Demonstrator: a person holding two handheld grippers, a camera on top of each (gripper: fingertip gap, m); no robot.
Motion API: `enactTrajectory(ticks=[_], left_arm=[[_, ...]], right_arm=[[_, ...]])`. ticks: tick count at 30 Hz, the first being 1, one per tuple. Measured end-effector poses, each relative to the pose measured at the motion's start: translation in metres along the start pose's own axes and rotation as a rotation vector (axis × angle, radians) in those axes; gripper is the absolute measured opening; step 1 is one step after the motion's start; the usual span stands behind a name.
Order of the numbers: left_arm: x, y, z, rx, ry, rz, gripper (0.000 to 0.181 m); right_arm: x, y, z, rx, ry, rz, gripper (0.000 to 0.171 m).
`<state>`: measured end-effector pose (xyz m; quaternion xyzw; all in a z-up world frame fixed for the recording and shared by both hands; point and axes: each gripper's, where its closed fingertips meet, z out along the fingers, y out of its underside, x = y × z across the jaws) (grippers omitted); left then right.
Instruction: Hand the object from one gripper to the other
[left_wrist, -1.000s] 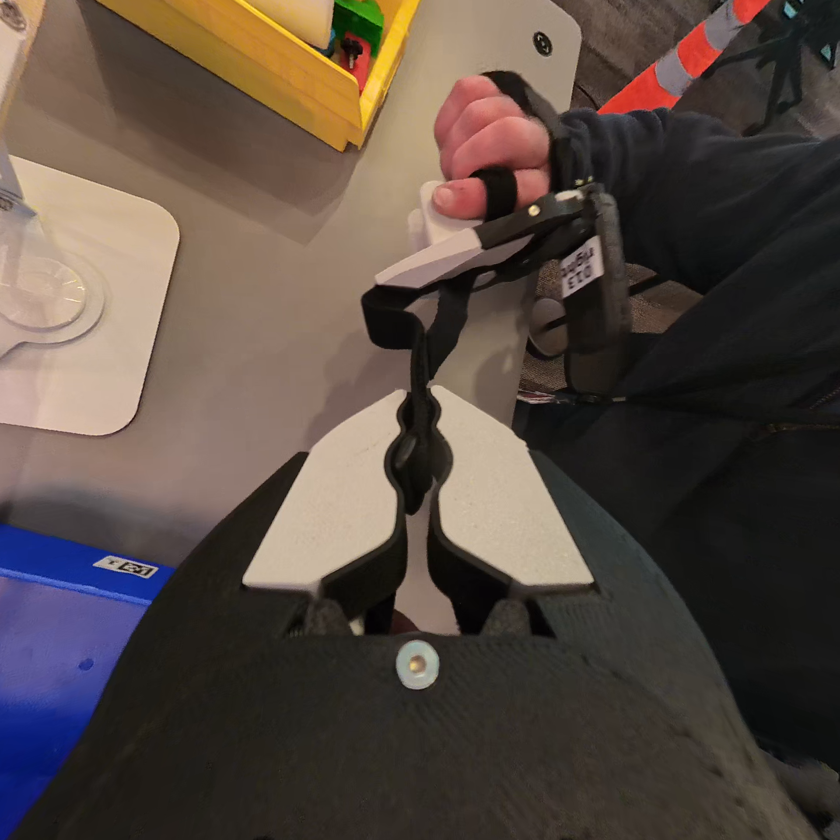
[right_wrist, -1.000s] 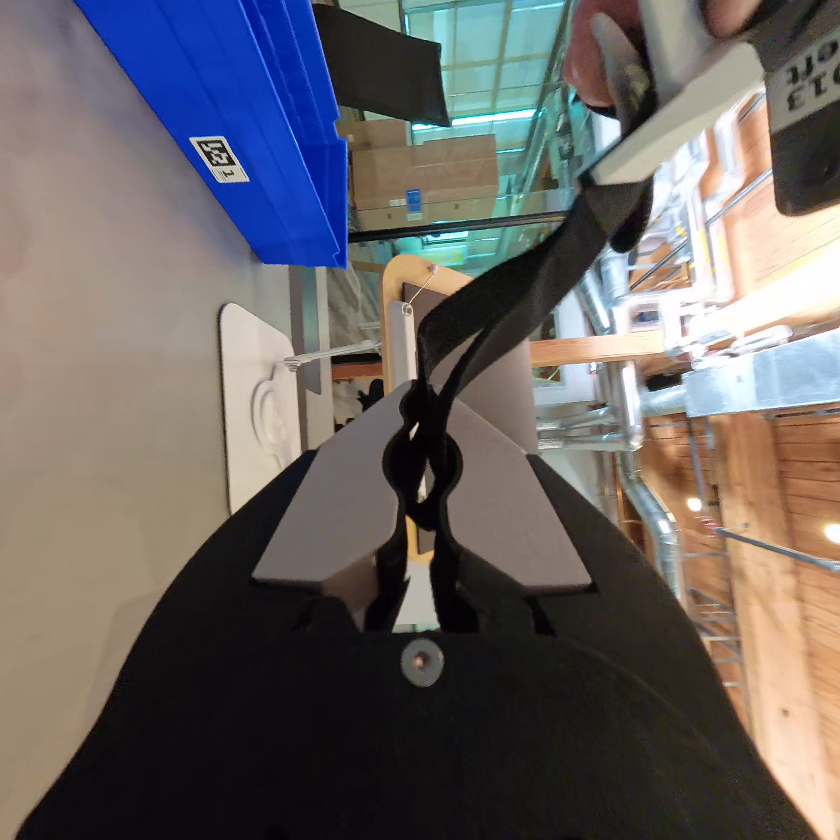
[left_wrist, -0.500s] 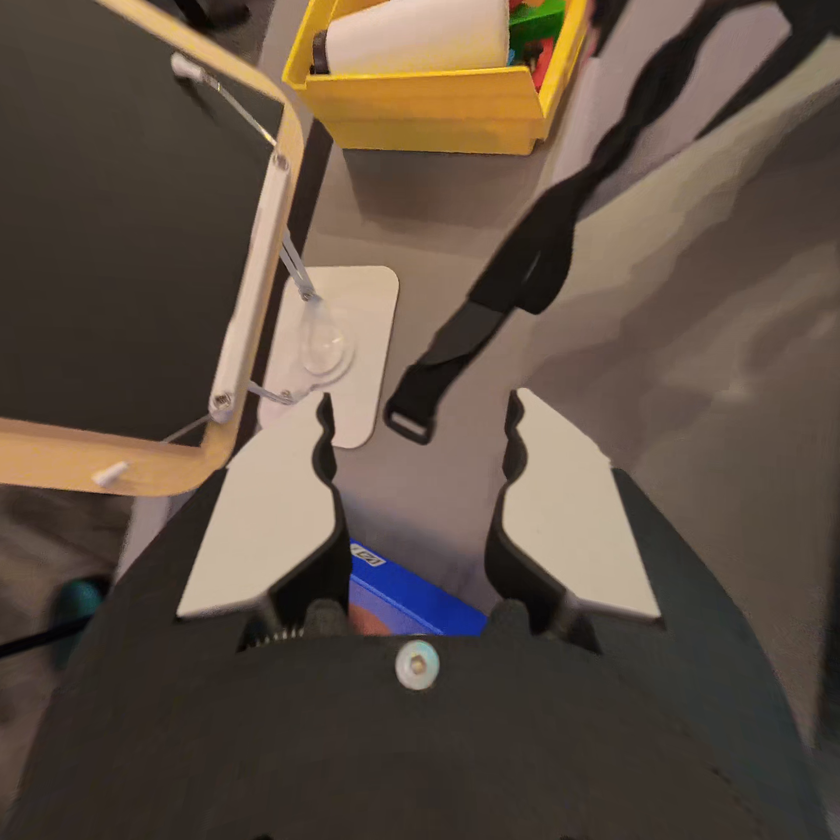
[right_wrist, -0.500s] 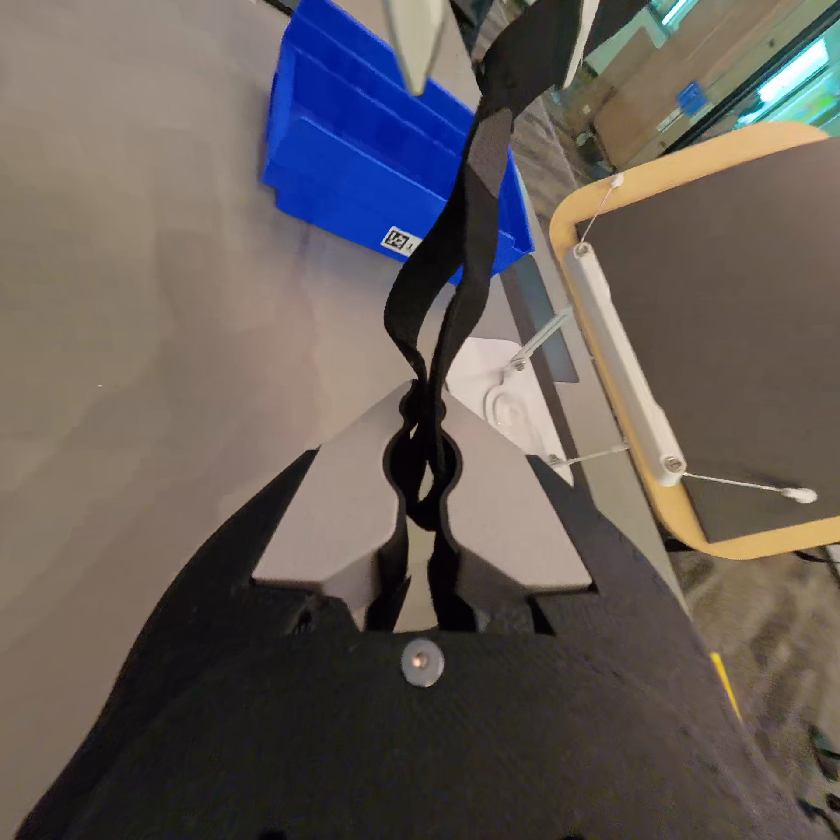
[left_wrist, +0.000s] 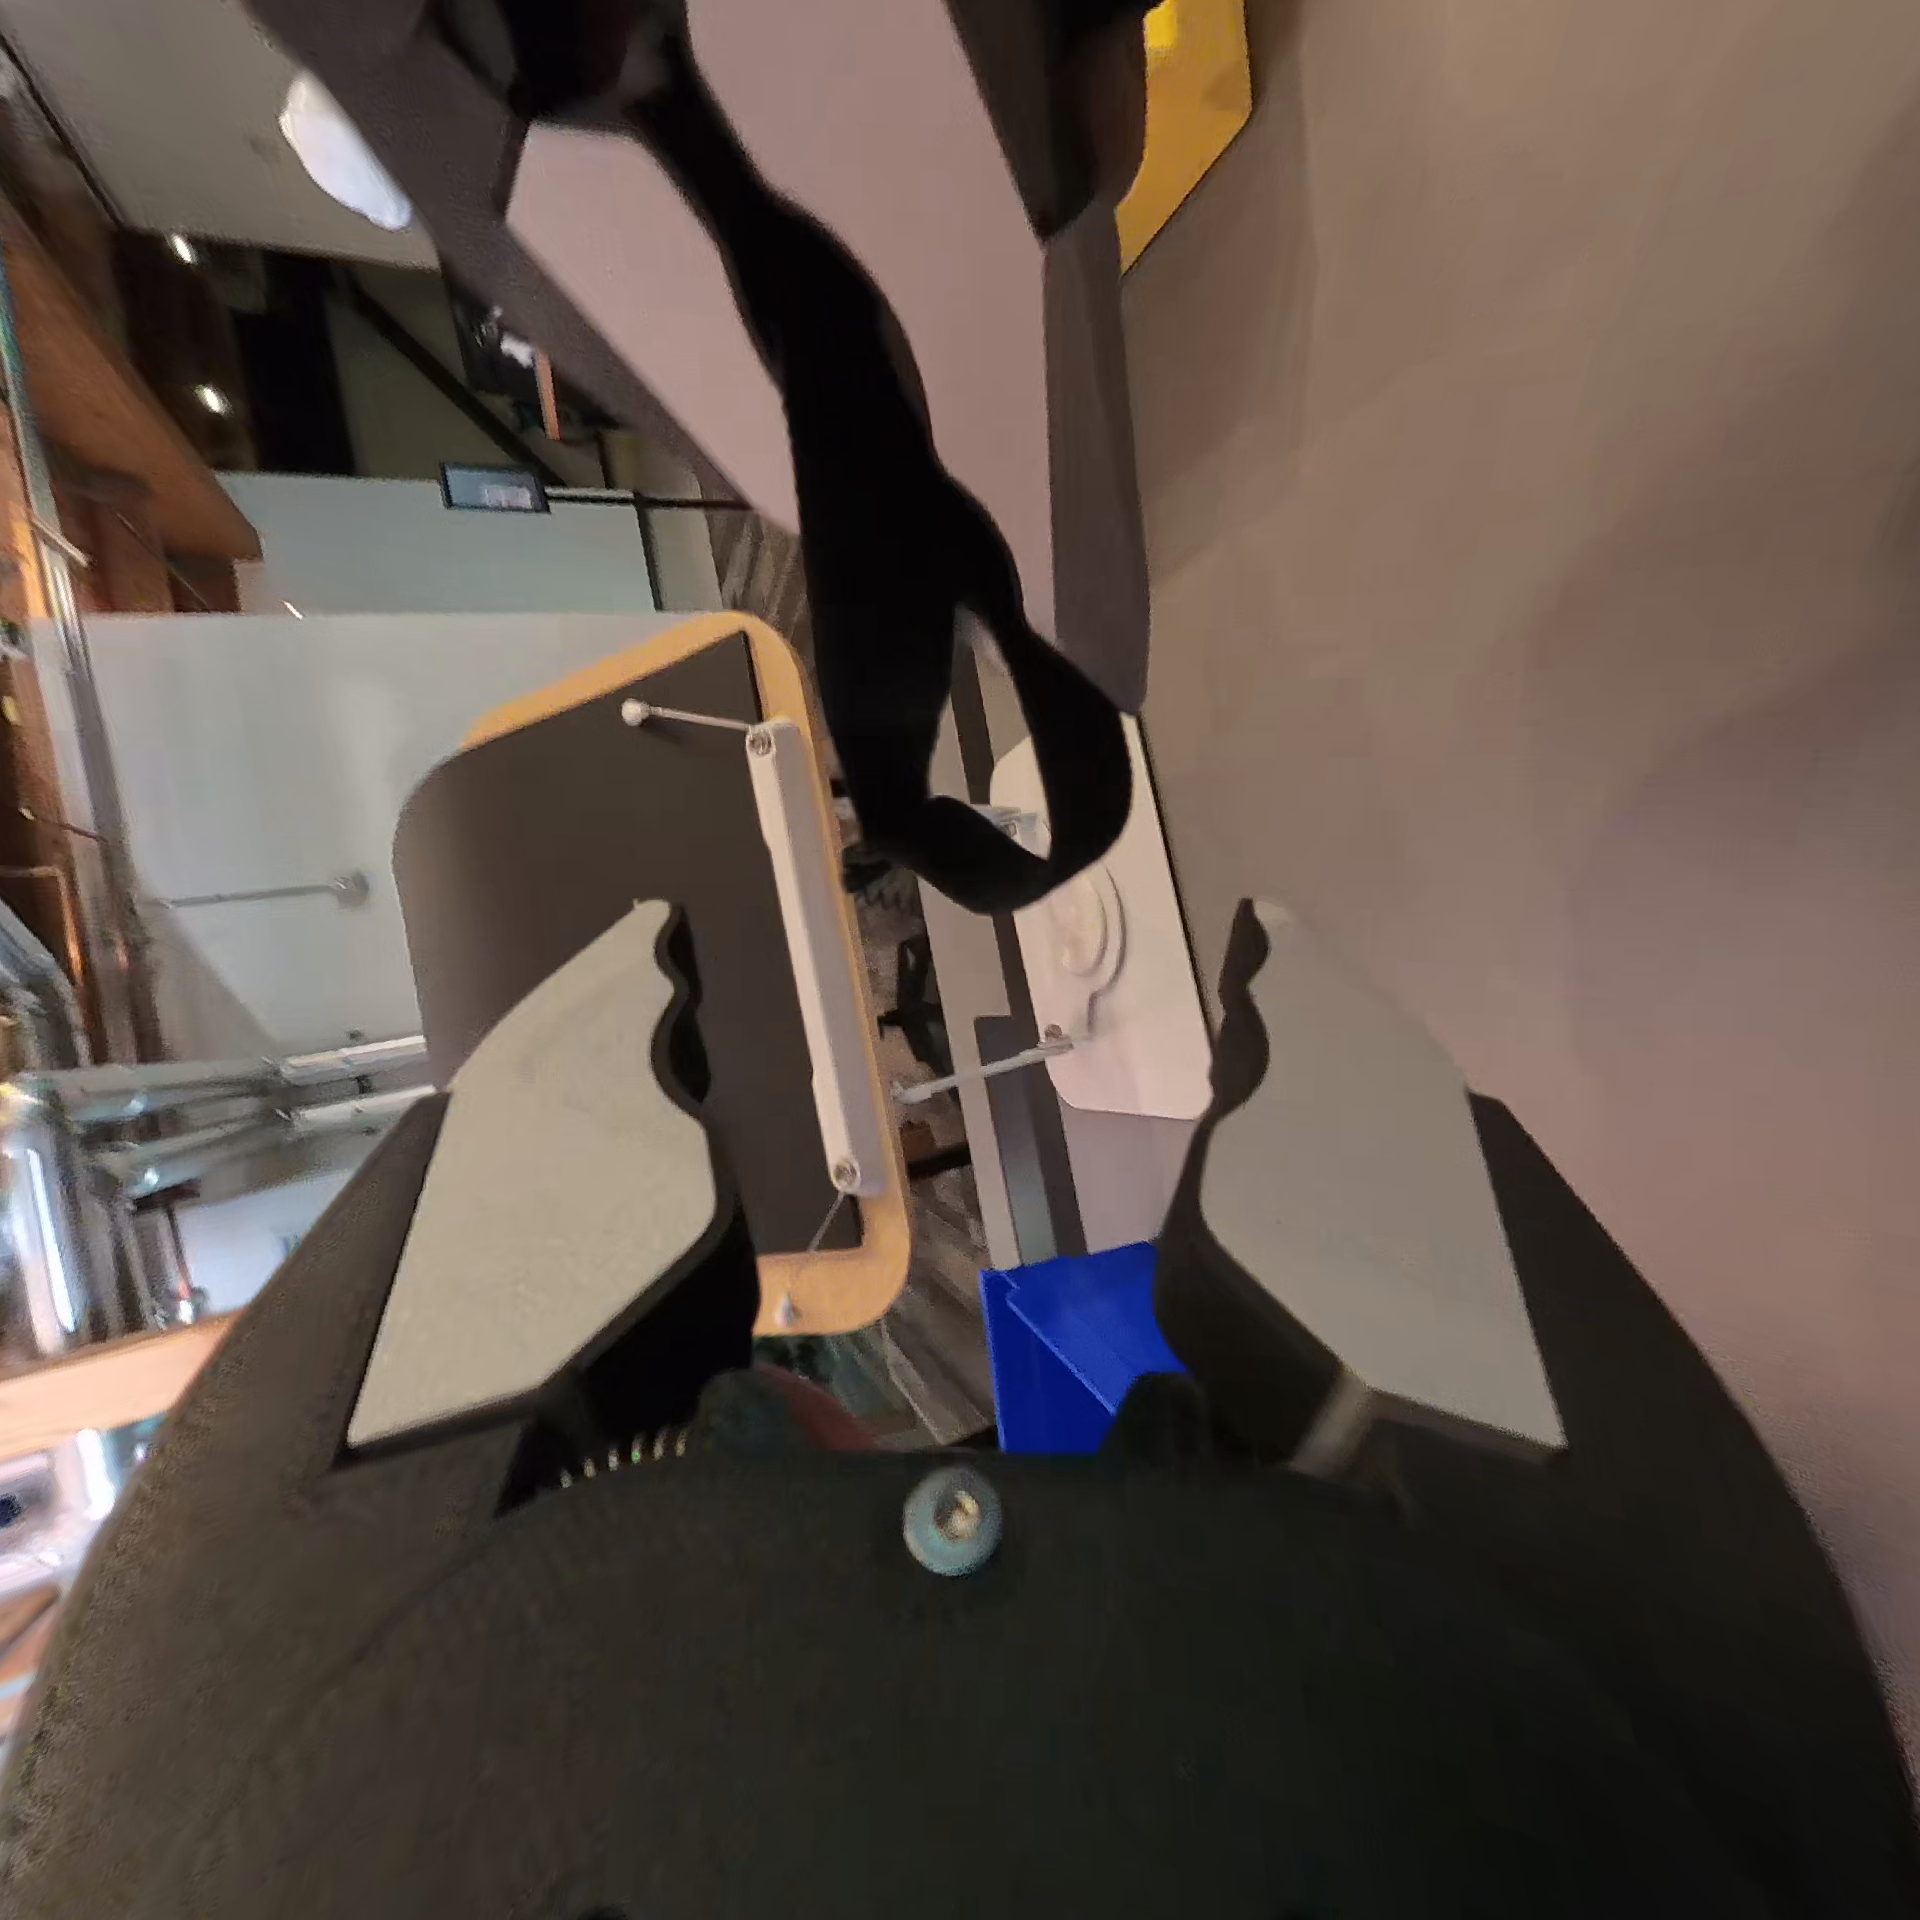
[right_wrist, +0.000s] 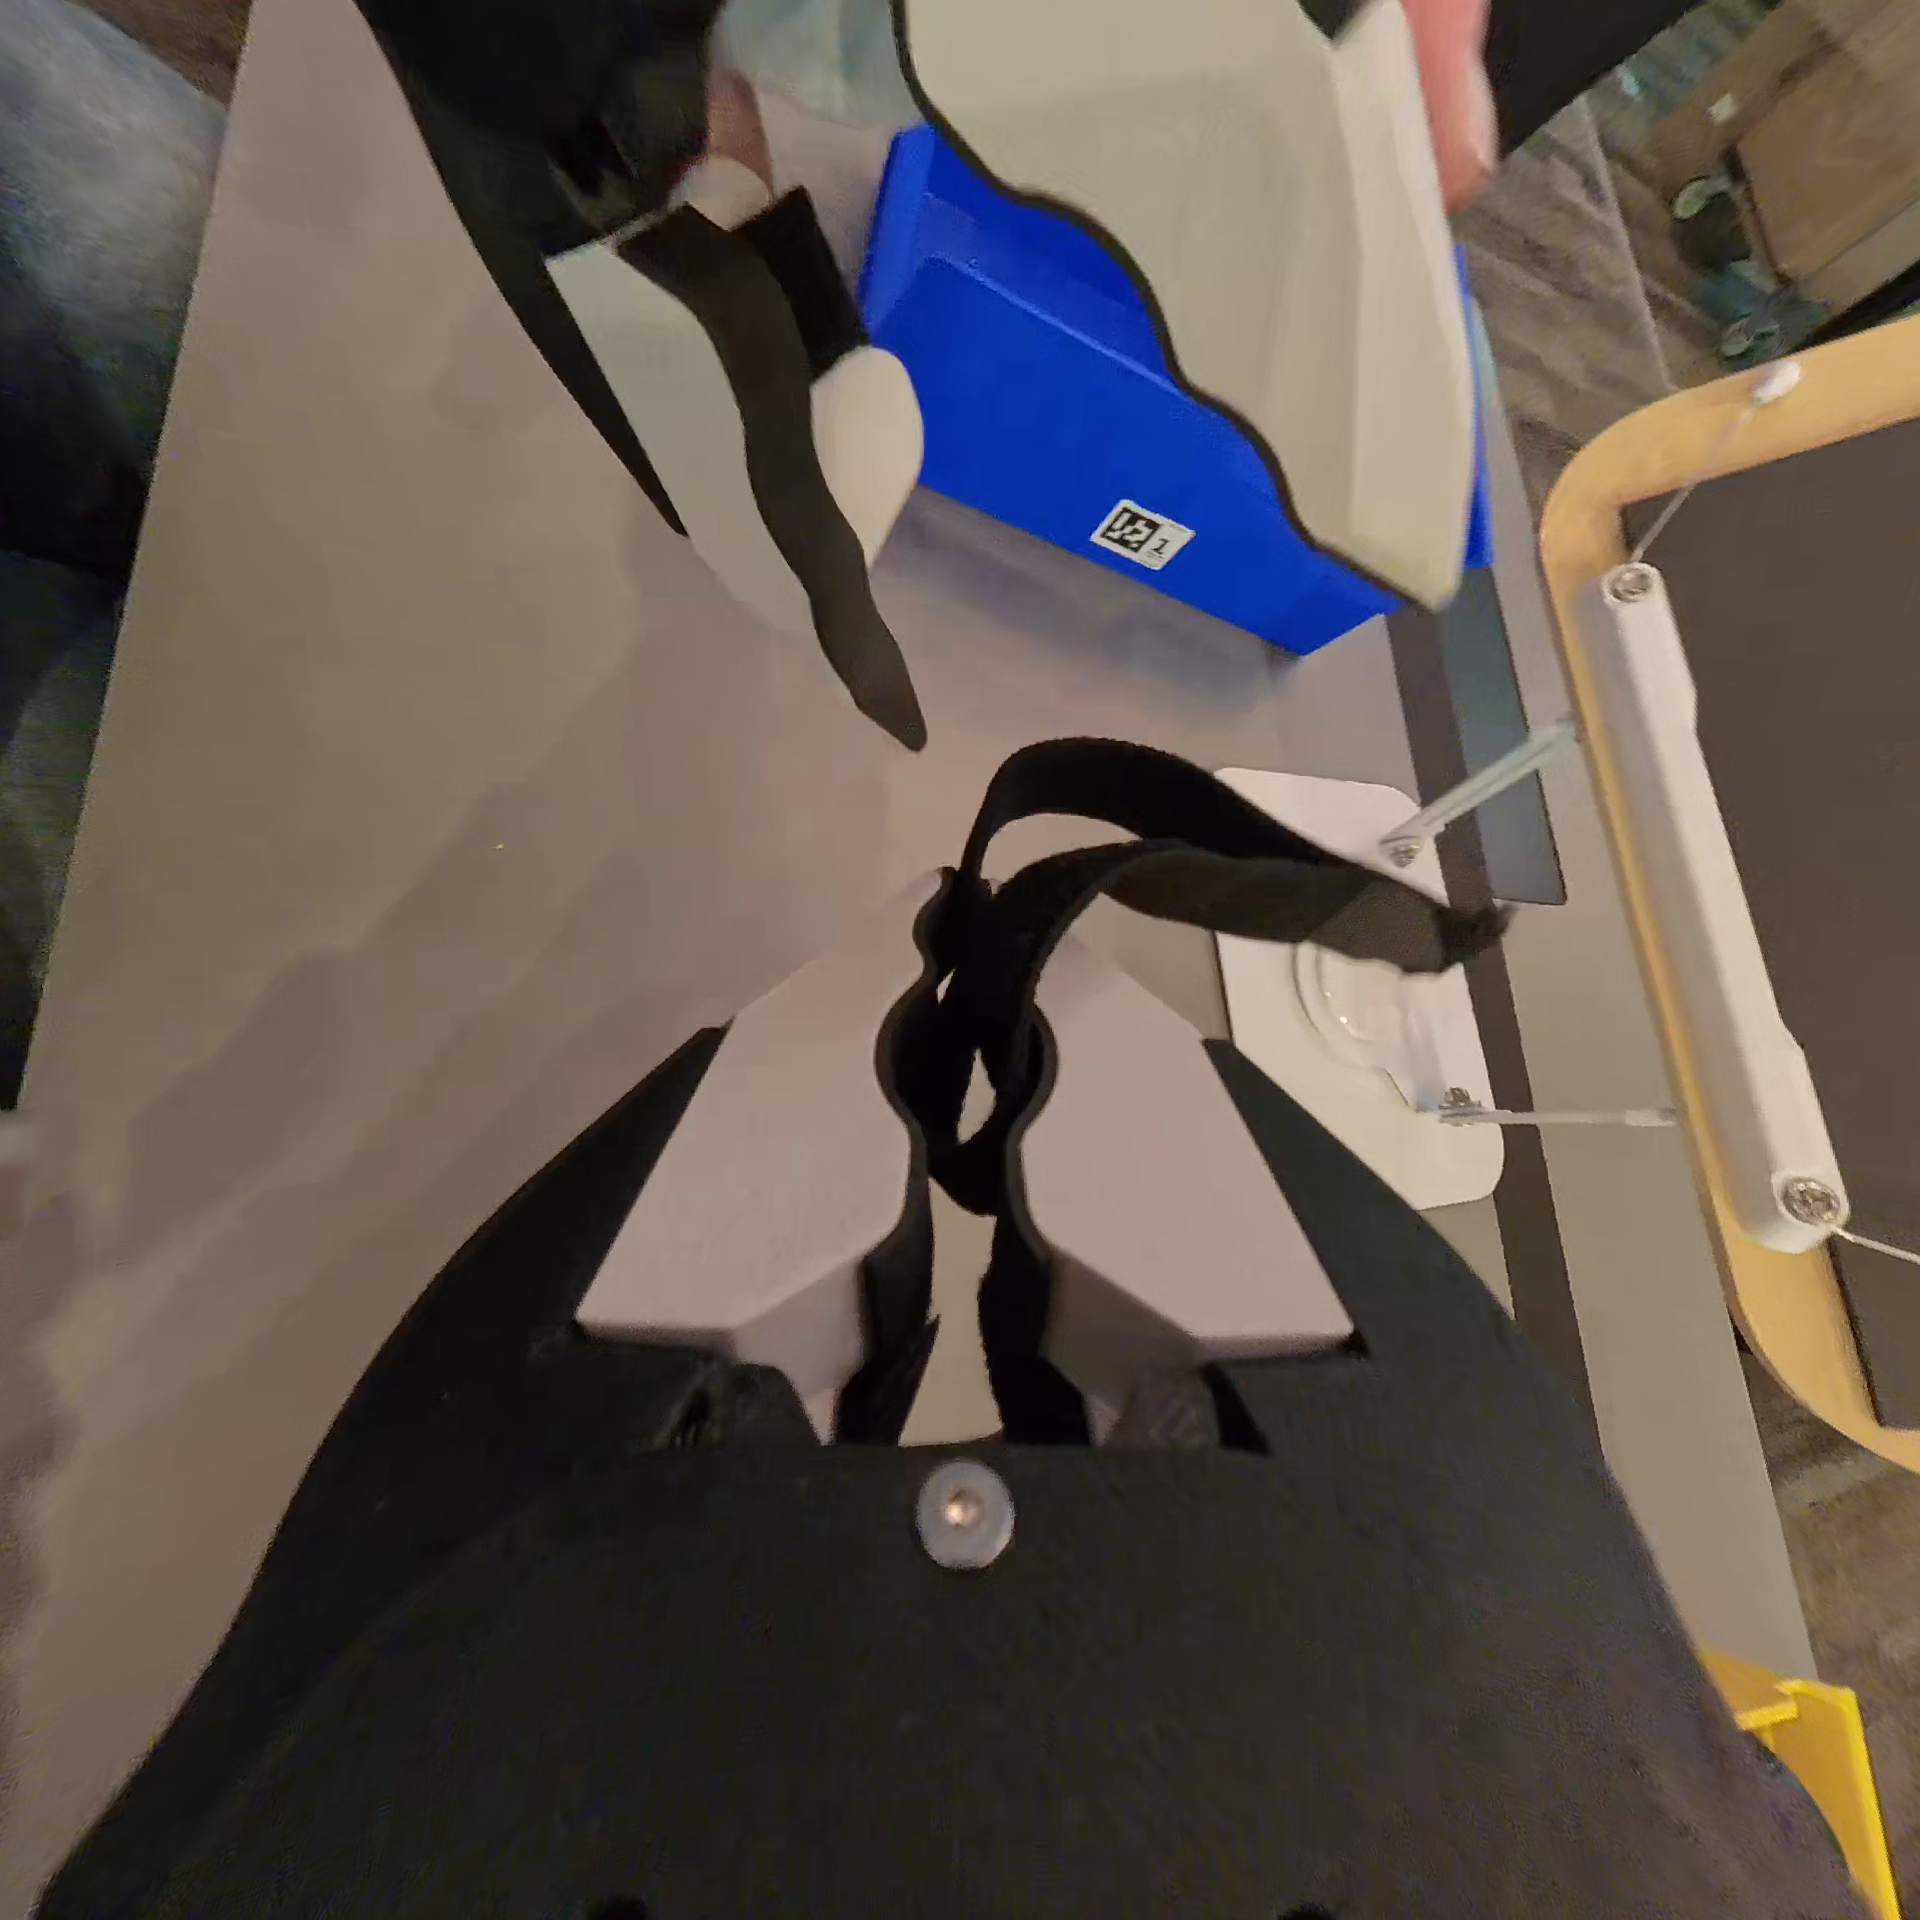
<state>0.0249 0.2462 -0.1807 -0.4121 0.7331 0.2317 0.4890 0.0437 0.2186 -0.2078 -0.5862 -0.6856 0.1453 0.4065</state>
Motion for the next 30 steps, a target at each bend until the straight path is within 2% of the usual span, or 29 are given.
enactTrajectory(ticks=[5, 8, 11, 15, 18, 22, 28, 30], left_arm=[[0.012, -0.011, 0.015, 0.025, 0.087, 0.080, 0.103], [0.028, -0.021, 0.017, 0.098, 0.174, 0.139, 0.097], [0.038, -0.030, 0.013, 0.148, 0.202, 0.161, 0.069], [0.044, -0.043, 0.001, 0.242, 0.206, 0.110, 0.007], [0.042, -0.041, -0.001, 0.215, 0.201, 0.074, 0.000], [0.039, -0.023, -0.005, 0.157, 0.257, -0.119, 0.000], [0.041, 0.011, -0.019, 0.074, 0.324, -0.504, 0.000], [0.044, 0.017, -0.026, 0.062, 0.359, -0.630, 0.000]], right_arm=[[-0.029, -0.005, 0.001, -0.029, -0.125, -0.129, 0.000], [-0.047, -0.009, -0.002, -0.011, -0.211, -0.197, 0.000], [-0.060, -0.012, -0.009, 0.023, -0.284, -0.237, 0.000], [-0.071, -0.019, -0.018, 0.098, -0.376, -0.221, 0.000], [-0.066, -0.023, -0.017, 0.125, -0.366, -0.186, 0.000], [-0.046, -0.031, -0.020, 0.167, -0.254, -0.121, 0.033], [0.012, -0.040, -0.028, 0.122, 0.213, -0.190, 0.092], [0.019, -0.050, -0.030, 0.117, 0.325, -0.251, 0.099]])
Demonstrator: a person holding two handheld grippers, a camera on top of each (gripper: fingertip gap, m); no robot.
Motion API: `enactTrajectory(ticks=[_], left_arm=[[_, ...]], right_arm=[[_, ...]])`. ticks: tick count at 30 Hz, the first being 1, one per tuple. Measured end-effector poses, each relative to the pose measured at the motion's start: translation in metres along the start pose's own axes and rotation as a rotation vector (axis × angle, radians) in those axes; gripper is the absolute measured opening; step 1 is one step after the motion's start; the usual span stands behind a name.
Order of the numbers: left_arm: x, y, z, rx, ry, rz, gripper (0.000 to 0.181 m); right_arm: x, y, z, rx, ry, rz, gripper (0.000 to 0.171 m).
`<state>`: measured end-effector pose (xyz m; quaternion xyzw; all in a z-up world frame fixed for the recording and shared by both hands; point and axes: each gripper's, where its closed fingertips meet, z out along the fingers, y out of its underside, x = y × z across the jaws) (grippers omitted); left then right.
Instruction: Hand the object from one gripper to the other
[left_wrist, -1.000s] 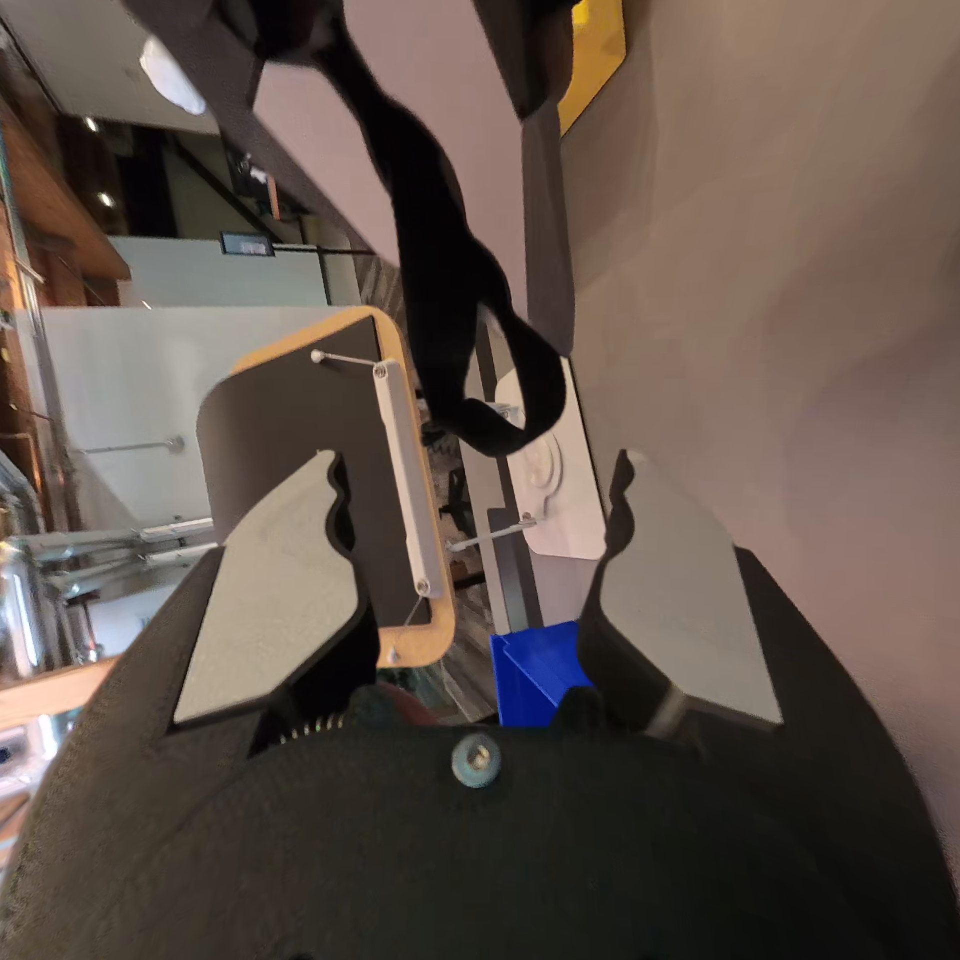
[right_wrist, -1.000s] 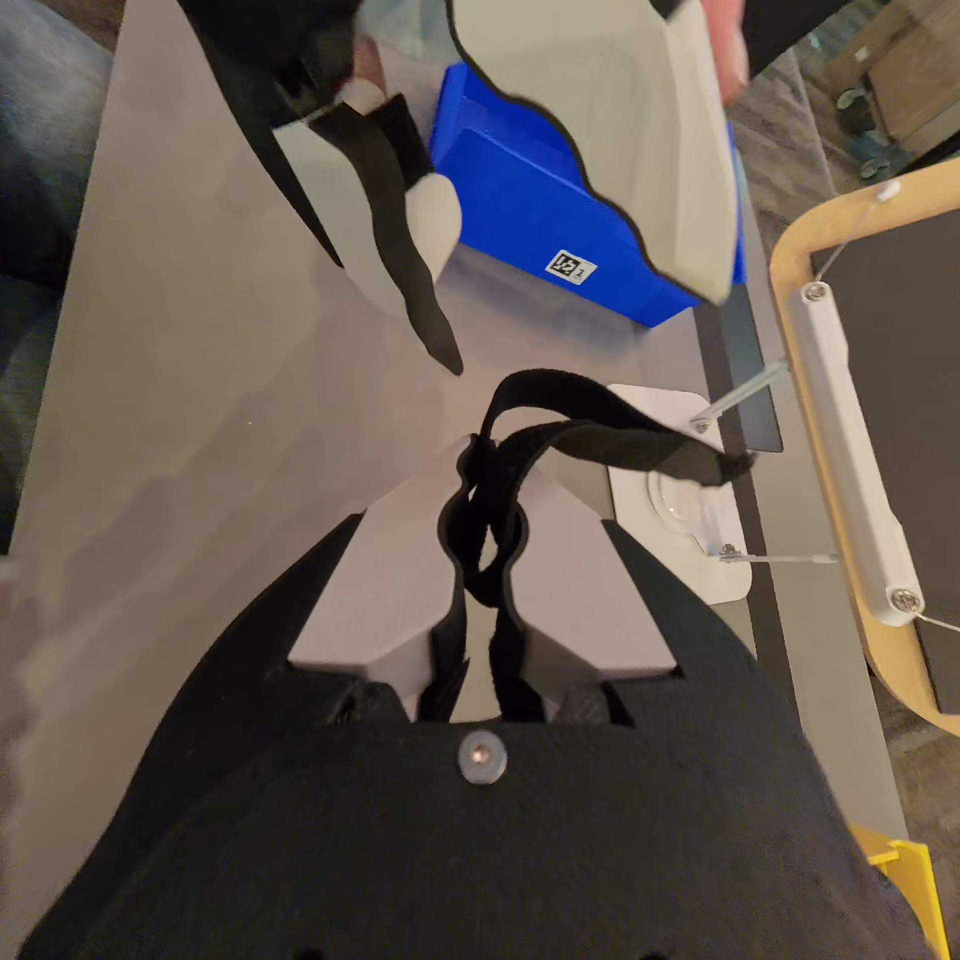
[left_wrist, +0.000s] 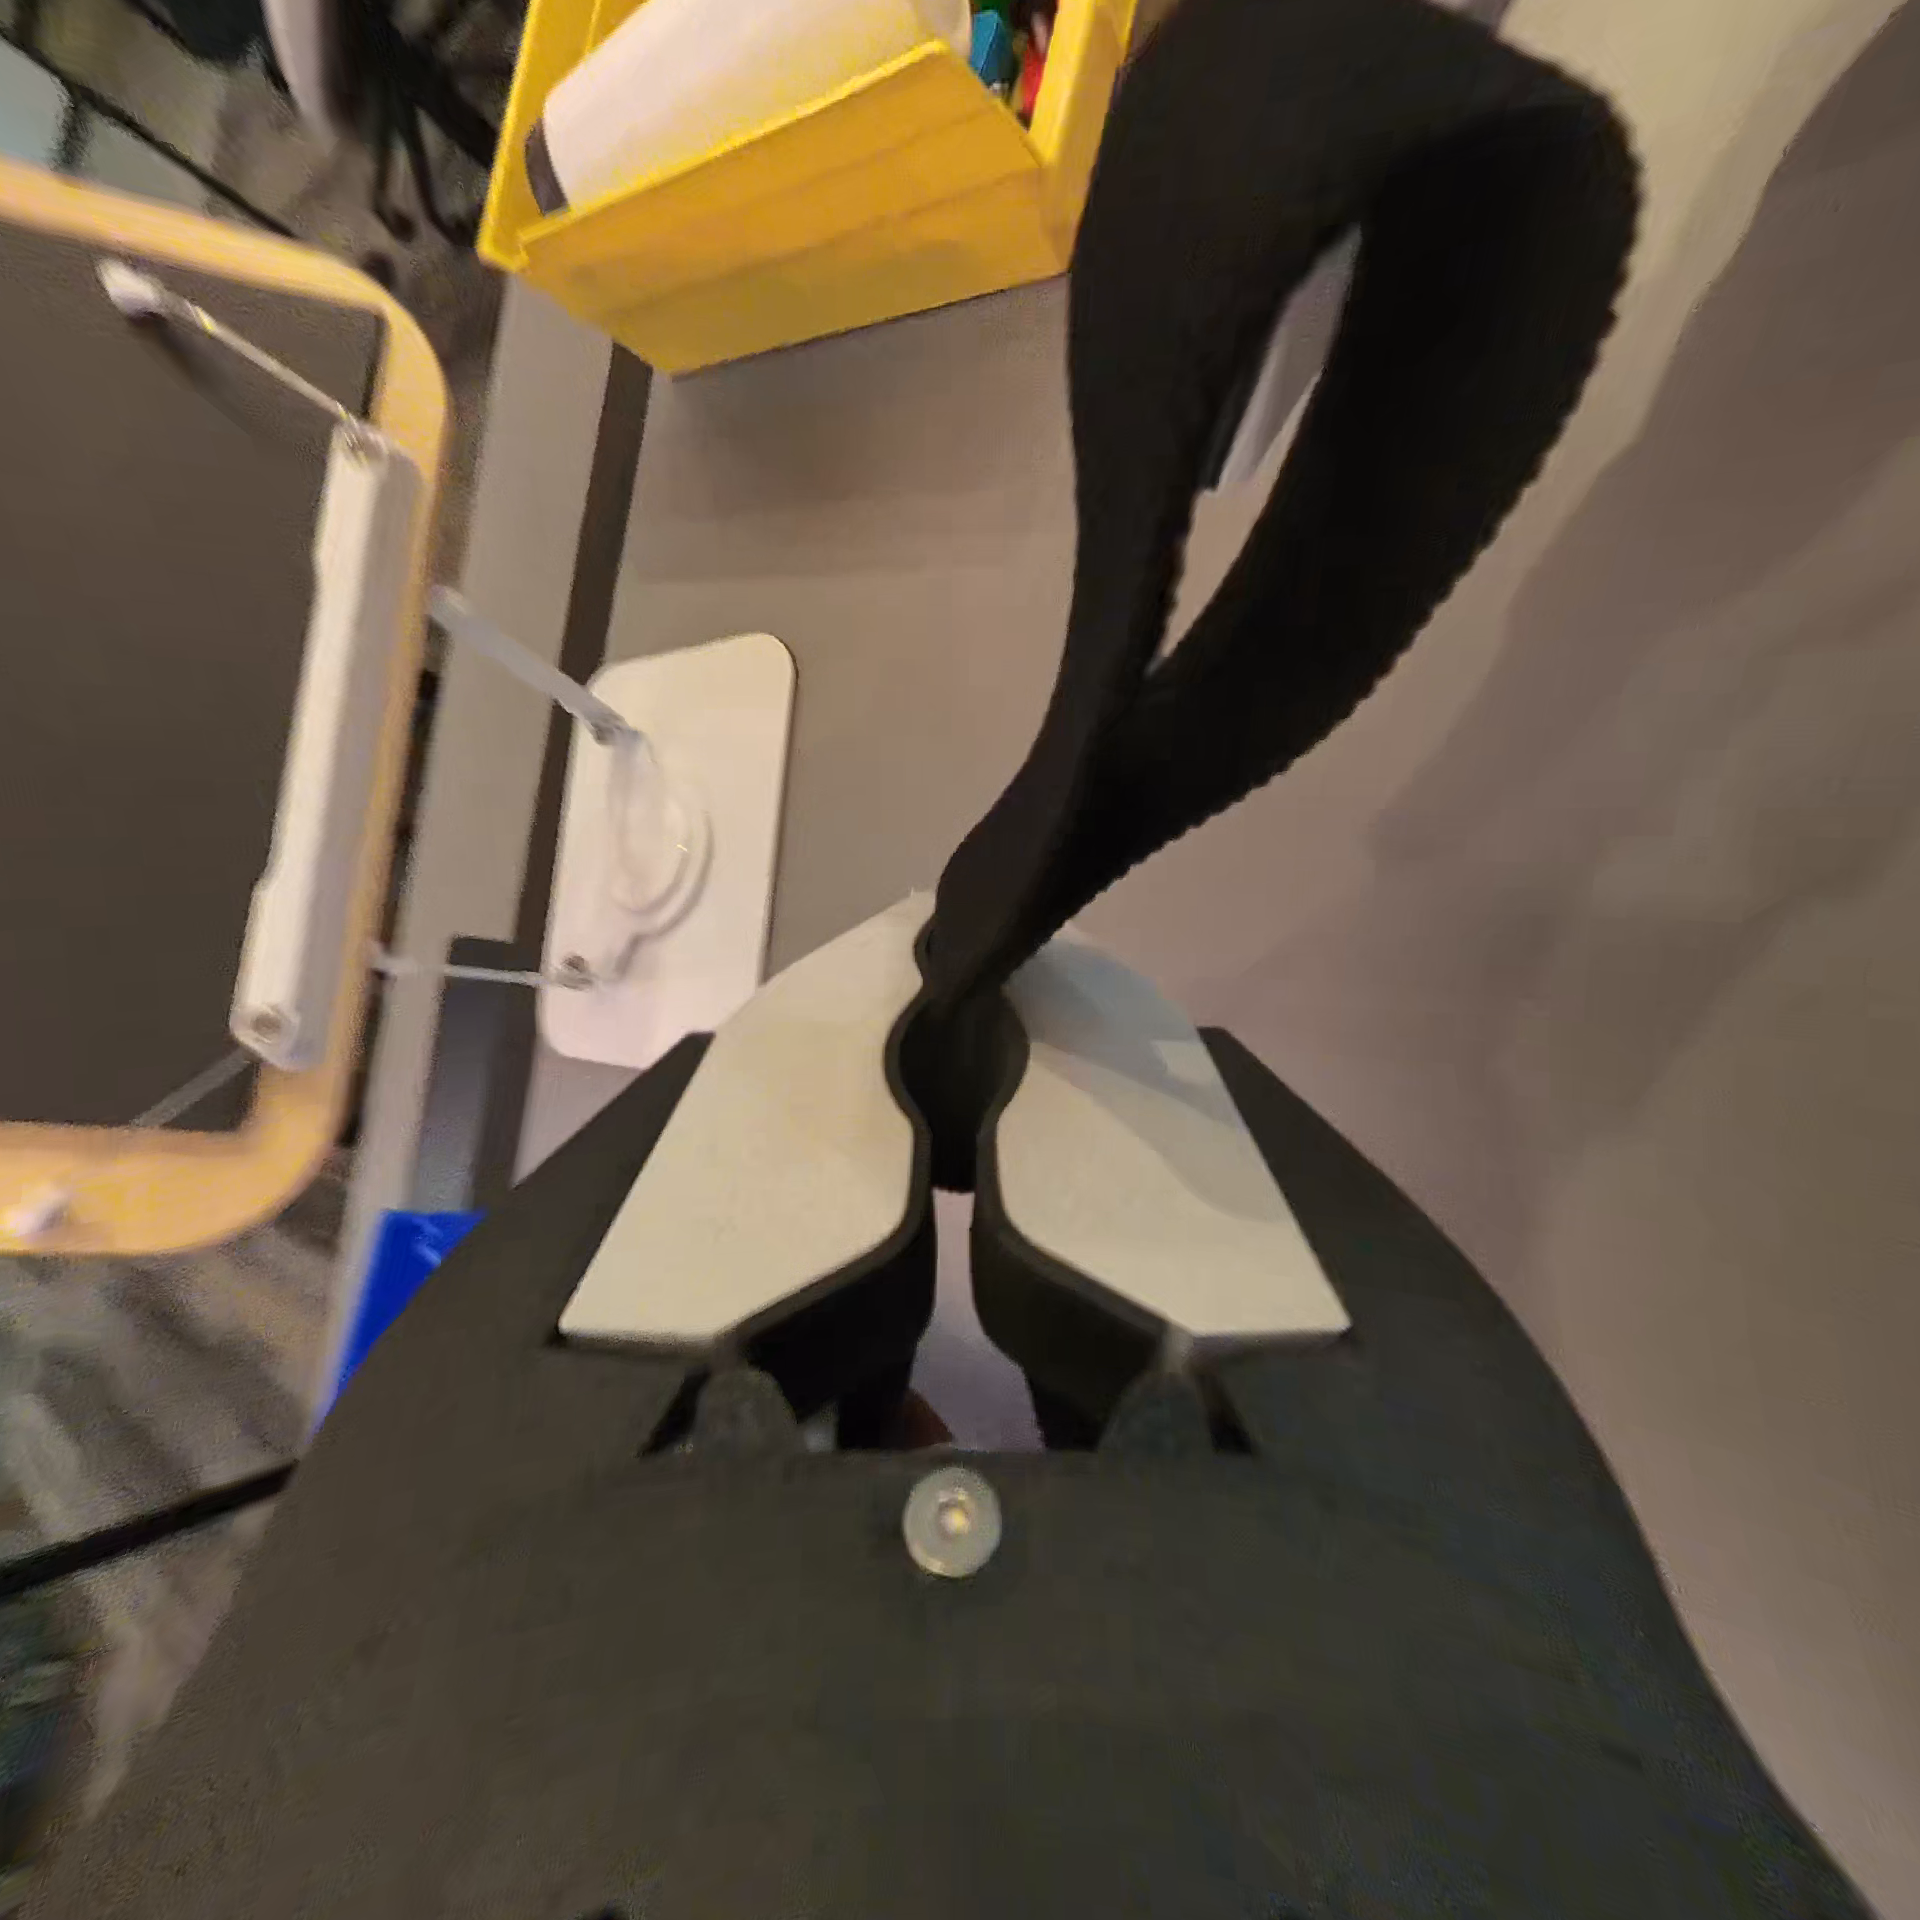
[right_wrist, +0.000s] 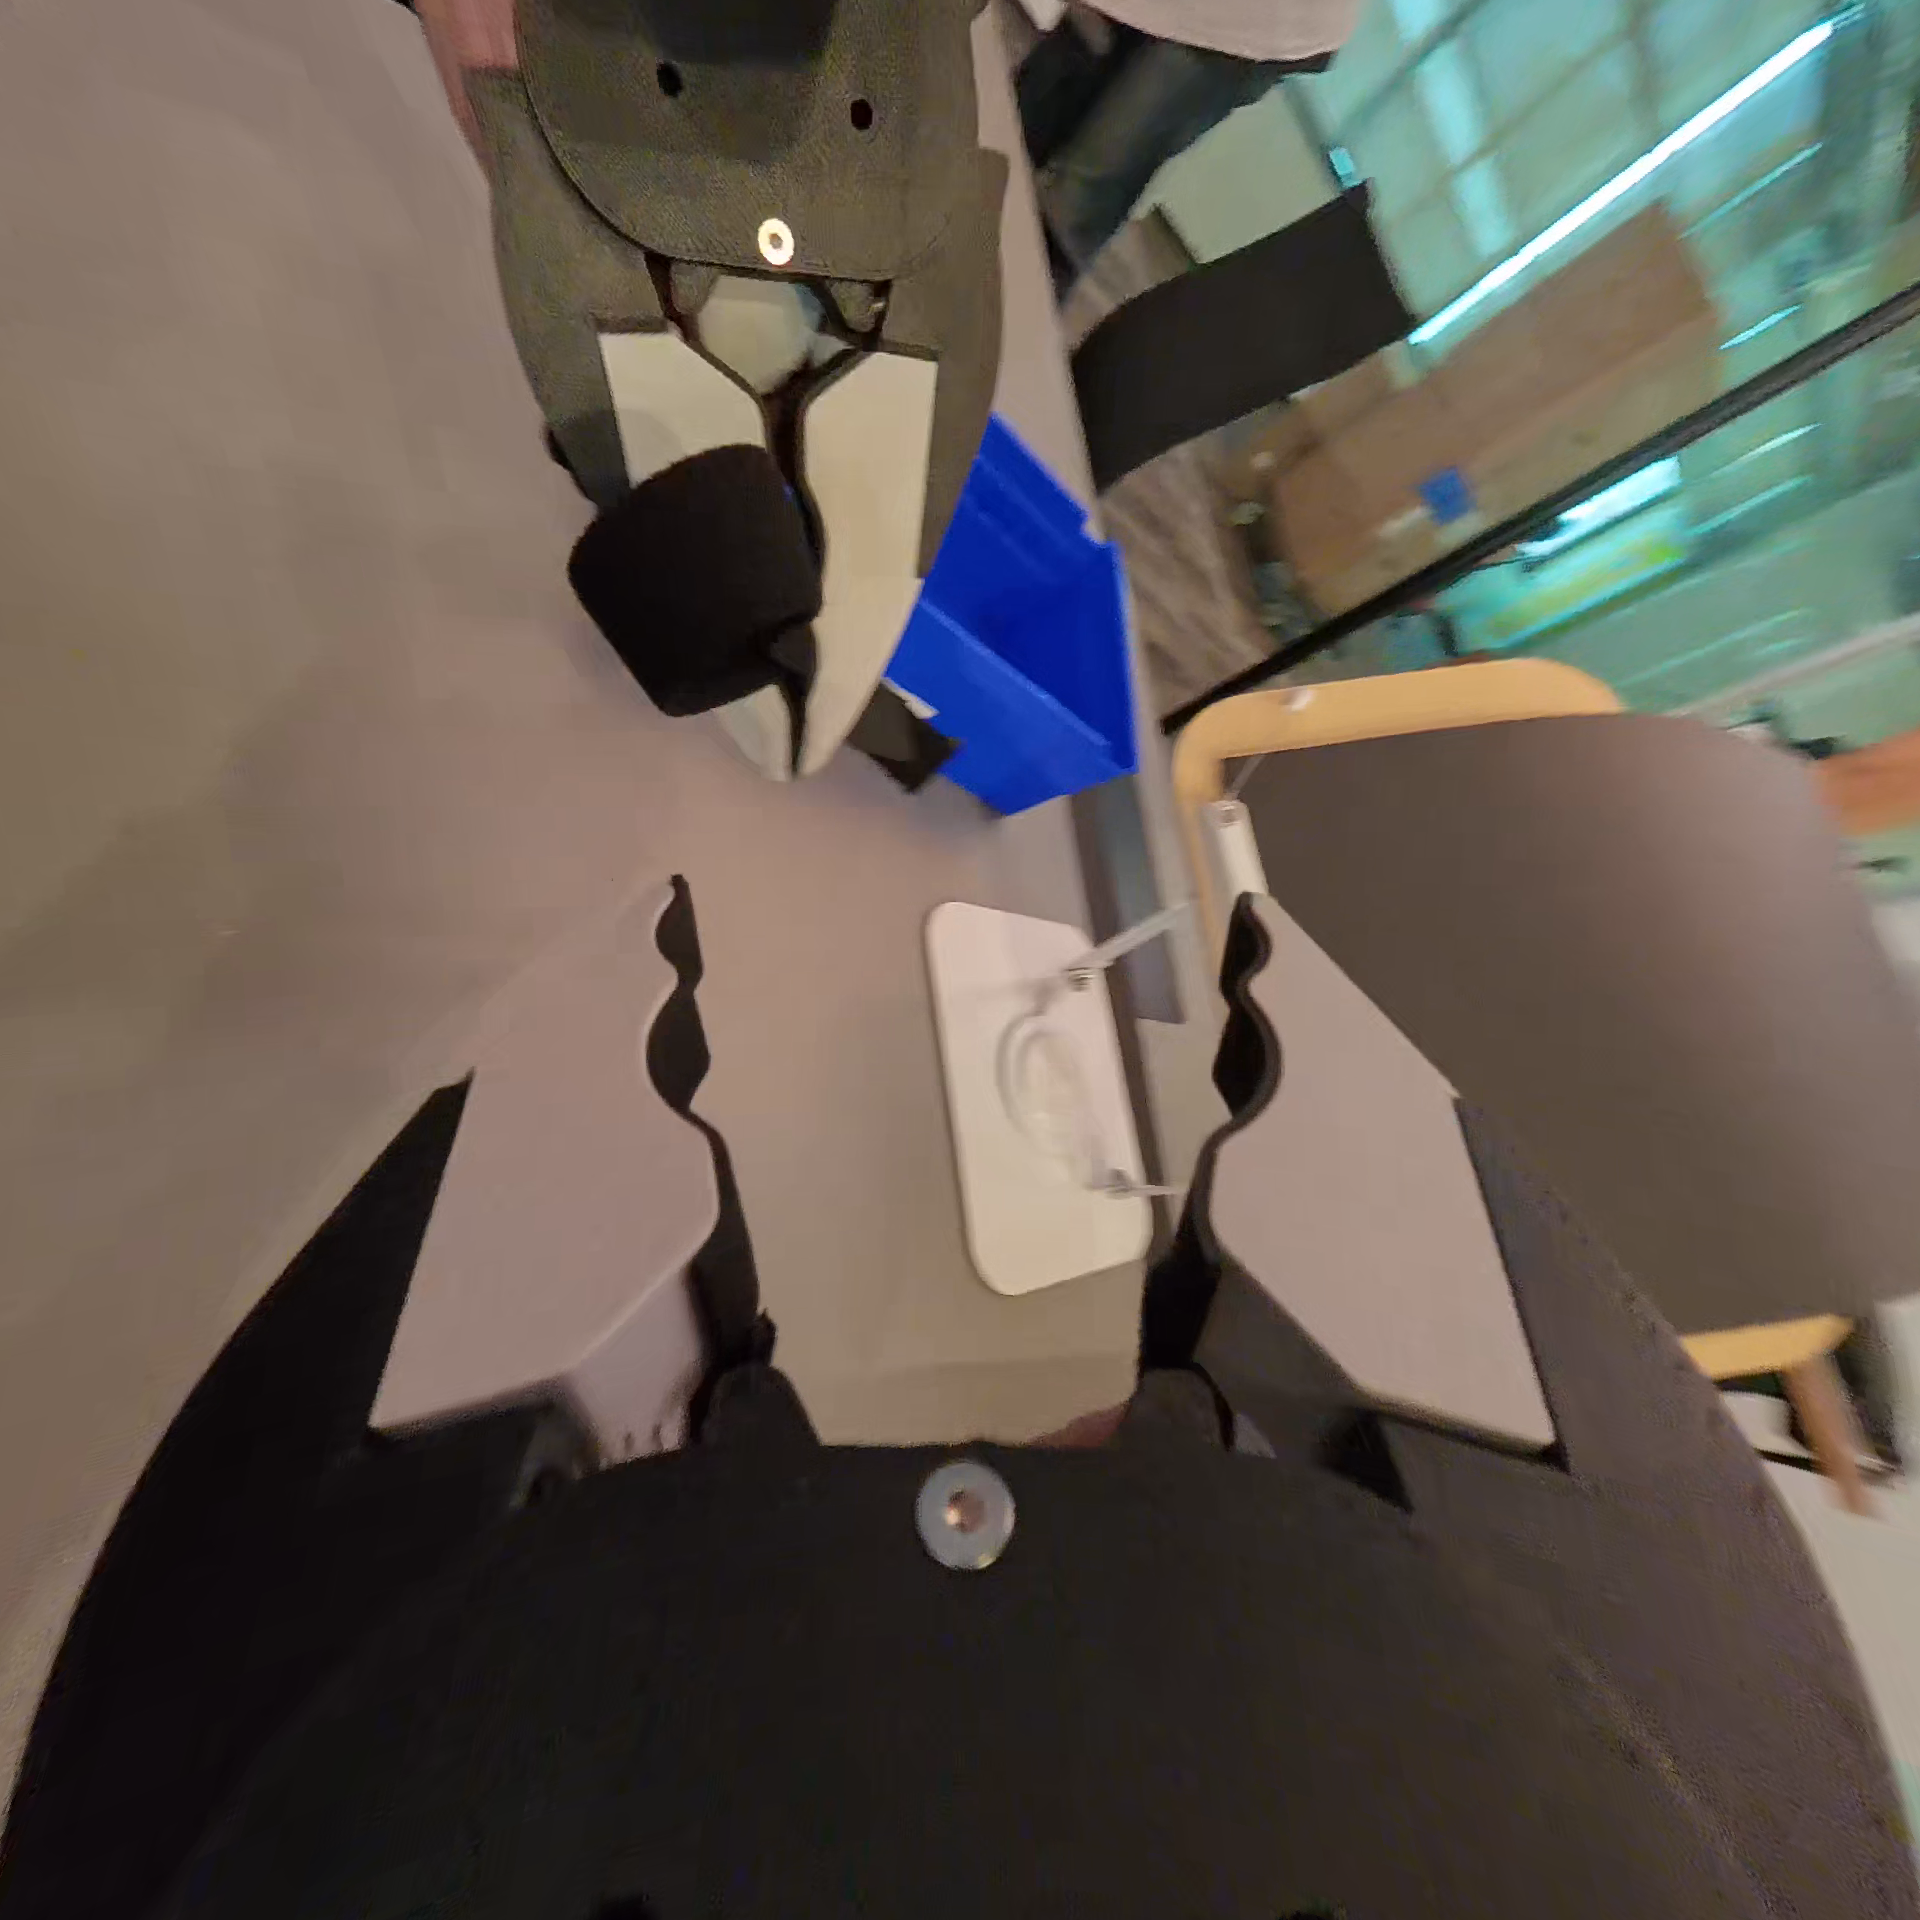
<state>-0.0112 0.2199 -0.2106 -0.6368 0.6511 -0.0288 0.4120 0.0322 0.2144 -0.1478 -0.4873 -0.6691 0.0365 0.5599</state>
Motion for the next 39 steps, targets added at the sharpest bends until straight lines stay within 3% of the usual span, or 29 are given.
enactTrajectory(ticks=[6, 11, 17, 23, 28, 35, 39], left_arm=[[0.019, 0.003, -0.022, 0.065, 0.223, -0.286, 0.000], [0.031, -0.006, -0.040, 0.149, 0.390, -0.439, 0.000], [0.031, -0.005, -0.048, 0.194, 0.443, -0.519, 0.000], [0.031, -0.001, -0.044, 0.200, 0.413, -0.543, 0.000], [0.033, 0.001, -0.040, 0.193, 0.458, -0.633, 0.000], [0.027, -0.023, -0.052, 0.376, 0.656, -0.804, 0.000], [0.037, -0.024, -0.050, 0.350, 0.709, -0.798, 0.001]], right_arm=[[-0.001, -0.035, 0.016, -0.016, 0.229, -0.328, 0.111], [-0.011, -0.049, 0.035, 0.005, 0.321, -0.448, 0.109], [-0.026, -0.052, 0.054, 0.018, 0.287, -0.457, 0.109], [-0.039, -0.057, 0.062, 0.109, 0.116, -0.244, 0.126], [-0.018, -0.060, 0.049, 0.029, 0.319, -0.444, 0.132], [-0.047, -0.057, 0.067, 0.030, 0.289, -0.567, 0.159], [-0.046, -0.060, 0.066, 0.082, 0.224, -0.533, 0.154]])
